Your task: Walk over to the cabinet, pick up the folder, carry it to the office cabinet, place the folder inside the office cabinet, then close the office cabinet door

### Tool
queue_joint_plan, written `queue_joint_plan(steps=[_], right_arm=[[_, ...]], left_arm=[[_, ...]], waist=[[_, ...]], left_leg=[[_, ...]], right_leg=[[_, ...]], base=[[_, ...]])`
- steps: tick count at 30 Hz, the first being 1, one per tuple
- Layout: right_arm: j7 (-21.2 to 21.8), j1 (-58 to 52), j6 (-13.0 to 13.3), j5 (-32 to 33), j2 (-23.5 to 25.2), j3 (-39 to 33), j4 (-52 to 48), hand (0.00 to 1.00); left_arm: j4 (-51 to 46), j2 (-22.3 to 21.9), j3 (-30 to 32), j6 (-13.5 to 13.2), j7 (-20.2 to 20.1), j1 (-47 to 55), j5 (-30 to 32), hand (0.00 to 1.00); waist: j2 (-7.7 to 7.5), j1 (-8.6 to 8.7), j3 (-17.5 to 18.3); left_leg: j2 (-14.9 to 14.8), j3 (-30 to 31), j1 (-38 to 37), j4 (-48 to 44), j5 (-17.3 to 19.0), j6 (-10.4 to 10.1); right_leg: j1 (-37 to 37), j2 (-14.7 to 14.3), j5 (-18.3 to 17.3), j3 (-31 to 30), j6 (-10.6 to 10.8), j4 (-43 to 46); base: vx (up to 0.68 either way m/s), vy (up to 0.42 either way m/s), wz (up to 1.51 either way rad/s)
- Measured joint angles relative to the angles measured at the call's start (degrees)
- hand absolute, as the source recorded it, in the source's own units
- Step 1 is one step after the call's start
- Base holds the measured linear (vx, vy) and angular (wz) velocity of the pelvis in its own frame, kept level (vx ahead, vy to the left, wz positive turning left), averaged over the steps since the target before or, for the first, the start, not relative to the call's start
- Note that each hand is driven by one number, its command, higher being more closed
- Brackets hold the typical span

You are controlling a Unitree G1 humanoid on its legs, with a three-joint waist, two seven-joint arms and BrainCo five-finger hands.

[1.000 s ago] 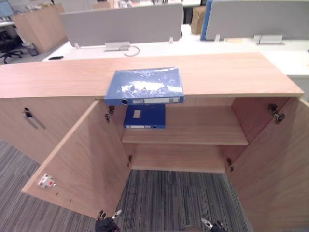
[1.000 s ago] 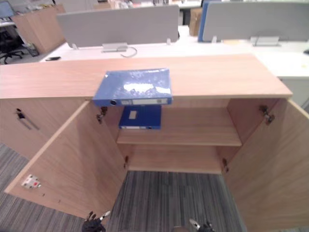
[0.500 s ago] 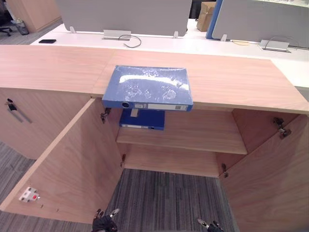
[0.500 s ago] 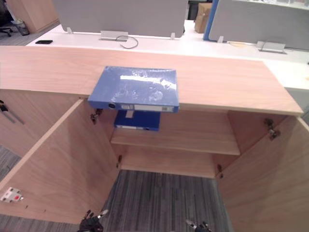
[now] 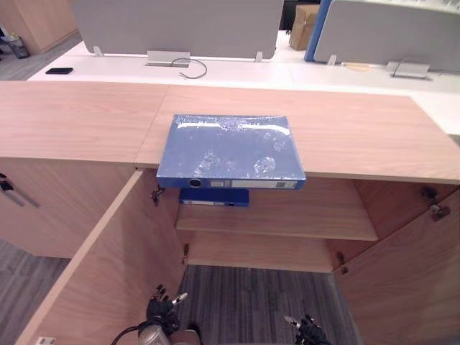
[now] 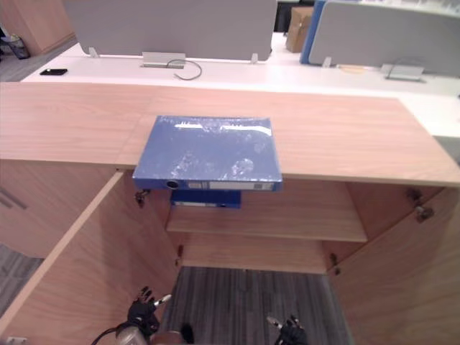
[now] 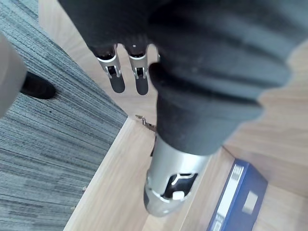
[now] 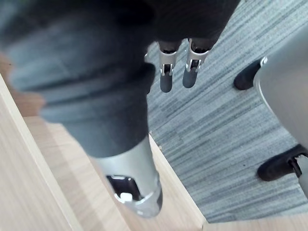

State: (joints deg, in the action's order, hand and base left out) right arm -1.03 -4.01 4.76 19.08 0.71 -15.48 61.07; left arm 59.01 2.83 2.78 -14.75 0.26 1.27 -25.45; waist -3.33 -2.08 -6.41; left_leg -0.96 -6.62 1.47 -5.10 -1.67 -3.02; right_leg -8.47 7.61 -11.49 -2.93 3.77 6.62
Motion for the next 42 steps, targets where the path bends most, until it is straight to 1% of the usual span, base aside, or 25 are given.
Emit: queue_joint_plan(steps=[1,2,3,5,8,9,10,13,16,18,21,22,23,25,26,28,29,30,31,32,36,37,38,41,42], right_arm=[[0.21,0.02,0.0,0.0,0.06,0.28,0.01,0.0],[0.63,0.03,0.04,-0.02,-0.4,1.6,0.07,0.0],[0.81,0.03,0.05,-0.02,-0.55,1.63,0.37,0.0],[0.93,-0.13,0.03,-0.03,-0.77,1.62,1.7,0.0],[1.55,-0.81,-0.11,-0.05,-1.38,1.88,2.26,0.0],[1.71,-0.95,-0.16,-0.05,-1.4,1.97,2.3,0.0],[1.98,-1.17,-0.18,-0.23,-1.5,2.08,2.48,0.0],[2.12,-1.08,-0.2,-1.19,-2.04,2.16,3.24,0.0],[2.08,-0.66,-0.31,-2.55,-3.23,3.91,3.83,0.0],[2.03,-0.55,-0.46,-3.06,-3.76,4.35,3.91,0.0],[1.77,-0.21,-0.84,-4.81,-4.7,5.09,3.96,0.0],[1.4,-0.25,-0.92,-4.81,-4.86,6.19,3.94,0.0],[1.31,-0.26,-1.01,-4.8,-4.83,6.41,3.95,0.0],[0.46,-0.32,-1.17,-4.75,-4.64,7.2,3.72,0.0],[0.21,-0.33,-1.17,-4.75,-4.62,7.89,3.58,0.0],[-0.89,-0.97,-1.17,-4.75,-3.87,8.3,2.21,0.0],[-1.6,-1.6,-1.15,-4.78,-3.09,8.31,0.26,0.0],[-1.79,-1.91,-1.15,-4.78,-2.73,8.32,-0.64,0.0],[-2.06,-2.16,-1.14,-4.78,-2.56,8.35,-1.29,0.0],[-3.22,-2.89,-1.17,-4.77,-2.16,8.37,-2.8,0.0],[-5.23,-4.52,-1.19,-4.76,-1.64,8.88,-5.78,0.0],[-5.83,-4.93,-1.2,-4.76,-1.55,8.91,-6.28,0.0],[-5.99,-5.26,-1.19,-4.76,-1.49,8.91,-6.59,0.0],[-7.01,-7.24,-1.16,-4.78,-1.57,8.99,-7.3,0.0],[-7.63,-7.52,-1.12,-4.78,-1.56,8.99,-7.29,0.0]], left_arm=[[0.01,0.34,-0.87,0.05,-0.37,0.09,-0.24,0.0],[0.0,0.88,-3.07,0.28,-1.58,0.11,-1.43,0.0],[0.0,1.0,-4.03,0.41,-2.29,0.12,-2.38,0.0],[-0.02,1.2,-7.59,0.98,-4.61,0.1,-4.98,0.0],[-1.86,1.4,-11.94,2.21,-8.56,0.01,-10.84,0.0],[-2.98,1.59,-12.85,2.47,-9.13,0.16,-12.23,0.0],[-5.99,2.21,-14.82,3.22,-10.93,0.5,-16.36,0.0],[-14.74,3.53,-17.71,4.57,-14.37,1.73,-25.18,0.0],[-24.06,5.46,-21.15,5.21,-15.02,3.74,-31.76,0.0],[-28.37,6.63,-22.28,5.56,-14.72,5.21,-32.85,0.0],[-34.67,6.82,-20.38,5.75,-13.44,8.48,-33.28,0.0],[-36.69,6.08,-18.05,5.7,-11.2,9.52,-31.29,0.0],[-37.51,5.42,-16.43,5.66,-10.41,9.91,-30.64,0.0],[-42.98,2.34,-10.14,4.13,-4.62,12.1,-21.89,0.0],[-44.62,1.88,-9.36,3.55,-3.44,12.72,-20.06,0.0],[-48.52,1.5,-8.64,1.65,0.06,14.18,-13.56,0.0],[-49.67,0.65,-8.35,0.56,3.41,14.73,-8.74,0.0],[-49.74,0.3,-8.24,0.21,4.64,14.76,-7.29,0.0],[-49.77,-0.17,-8.19,0.01,6.16,14.76,-5.25,0.0],[-49.88,-1.37,-8.16,-0.36,10.18,14.77,-0.44,0.0],[-52.11,-4.08,-7.85,-0.89,16.63,14.77,5.05,0.0],[-53.38,-4.77,-7.11,-0.95,18.77,14.71,7.67,0.0],[-54.26,-5.02,-6.83,-0.99,19.68,14.69,8.62,0.0],[-61.41,-5.44,-5.92,-1.45,25.18,14.72,14.95,0.0],[-64.89,-5.25,-5.69,-1.92,28.61,14.55,19.88,0.0]], waist=[[0.0,0.01,0.12],[0.14,0.32,0.28],[0.23,0.53,0.39],[0.24,1.19,0.44],[0.38,2.14,0.6],[0.39,2.19,0.62],[0.41,2.21,0.62],[0.74,2.38,0.58],[1.16,2.42,0.83],[1.54,2.49,1.12],[2.15,2.51,1.56],[2.13,2.51,1.91],[2.09,2.44,2.06],[2.05,1.79,2.21],[2.06,1.61,2.23],[2.09,0.61,2.31],[2.1,0.15,2.42],[2.1,-0.08,2.42],[2.1,-0.24,2.42],[2.12,-0.34,2.69],[2.12,-0.45,2.84],[2.11,-0.43,2.88],[2.11,-0.39,2.9],[1.85,-0.42,3.9],[1.83,-0.52,4.38]], left_leg=[[0.17,-0.05,-0.93,2.7,-1.47,-0.08],[0.32,0.07,-2.55,8.28,-4.62,-0.22],[0.13,0.24,-2.96,9.89,-5.51,-0.36],[-0.44,0.7,-2.85,10.14,-5.71,-0.38],[-0.29,0.63,-2.87,10.17,-5.74,-0.35],[-0.29,0.61,-2.86,10.18,-5.76,-0.32],[-0.24,0.5,-2.8,10.35,-5.79,-0.27],[-0.11,0.54,-2.73,10.44,-5.78,-0.31],[0.11,0.92,-2.56,10.44,-5.62,-0.47],[0.35,1.04,-2.48,10.43,-5.56,-0.37],[0.99,1.63,-2.05,10.38,-5.65,0.1],[1.25,2.45,-1.49,10.16,-5.68,0.12],[1.34,2.82,-1.28,10.14,-5.71,0.14],[1.44,3.84,-1.07,10.13,-5.74,0.17],[1.41,4.0,-1.13,10.13,-5.74,0.17],[1.12,4.25,-1.72,10.15,-5.75,0.16],[0.66,4.26,-2.07,10.17,-5.78,0.1],[0.47,4.2,-2.26,10.21,-5.81,0.05],[0.26,4.16,-2.45,10.33,-5.84,0.01],[-0.33,4.09,-2.63,10.43,-5.98,-0.2],[-1.07,3.8,-2.58,10.48,-6.63,-0.66],[-1.26,3.65,-2.58,10.48,-6.81,-0.71],[-1.34,3.66,-2.58,10.49,-6.93,-0.7],[-1.64,3.87,-1.93,10.5,-6.67,-0.64],[-1.73,3.86,-1.36,10.49,-6.87,-0.68]], right_leg=[[0.2,0.02,0.09,-0.06,0.16,-0.25],[1.12,-0.51,0.21,-0.05,0.29,-0.38],[1.46,-0.85,0.29,0.0,0.31,-0.36],[1.68,-1.52,0.84,0.11,0.35,-0.35],[1.69,-1.4,1.08,-0.13,0.45,-0.56],[1.69,-1.4,1.22,-0.17,0.47,-0.7],[1.69,-1.33,1.38,-0.2,0.48,-1.02],[1.71,-1.21,1.48,-0.22,0.49,-1.47],[1.71,-1.04,1.44,-0.16,0.53,-1.78],[1.69,-0.8,1.37,-0.06,0.65,-1.96],[1.56,-0.19,1.2,0.61,0.91,-2.45],[1.5,-0.05,1.21,1.26,0.92,-2.88],[1.39,-0.03,1.22,1.48,0.91,-2.9],[0.85,-0.08,1.28,2.76,0.93,-3.07],[0.67,-0.14,1.29,2.83,0.92,-3.07],[-0.16,-0.47,1.33,2.98,0.89,-3.02],[-0.47,-0.88,1.4,3.06,0.8,-2.73],[-0.51,-1.07,1.44,3.07,0.79,-2.46],[-0.56,-1.26,1.46,3.09,0.78,-2.18],[-0.61,-1.63,1.59,3.21,0.66,-1.9],[-0.52,-1.66,1.7,3.44,0.64,-2.21],[-0.5,-1.79,1.8,3.47,0.49,-2.38],[-0.5,-1.86,1.83,3.51,0.43,-2.4],[0.08,-2.17,1.97,3.9,0.35,-2.6],[0.65,-2.27,2.08,3.9,0.53,-2.63]], base=[[0.05,-0.015,-0.02],[0.02,-0.04,0.01],[0.0,-0.05,0.07],[-0.01,-0.02,0.02],[-0.04,-0.006,-0.05],[-0.05,0.003,-0.06],[-0.05,0.003,-0.06],[-0.07,0.008,-0.02],[-0.03,0.006,0.0],[0.01,0.006,0.02],[0.04,0.01,0.12],[0.06,0.001,0.26],[0.07,-0.011,0.31],[0.07,-0.027,0.26],[0.05,-0.028,0.19],[0.03,-0.041,0.13],[0.0,-0.057,0.06],[-0.02,-0.052,0.01],[-0.04,-0.039,-0.03],[-0.07,-0.045,-0.03],[-0.11,-0.025,-0.08],[-0.14,-0.023,-0.08],[-0.14,-0.008,-0.01],[-0.11,0.001,0.06],[-0.05,0.015,0.0]])
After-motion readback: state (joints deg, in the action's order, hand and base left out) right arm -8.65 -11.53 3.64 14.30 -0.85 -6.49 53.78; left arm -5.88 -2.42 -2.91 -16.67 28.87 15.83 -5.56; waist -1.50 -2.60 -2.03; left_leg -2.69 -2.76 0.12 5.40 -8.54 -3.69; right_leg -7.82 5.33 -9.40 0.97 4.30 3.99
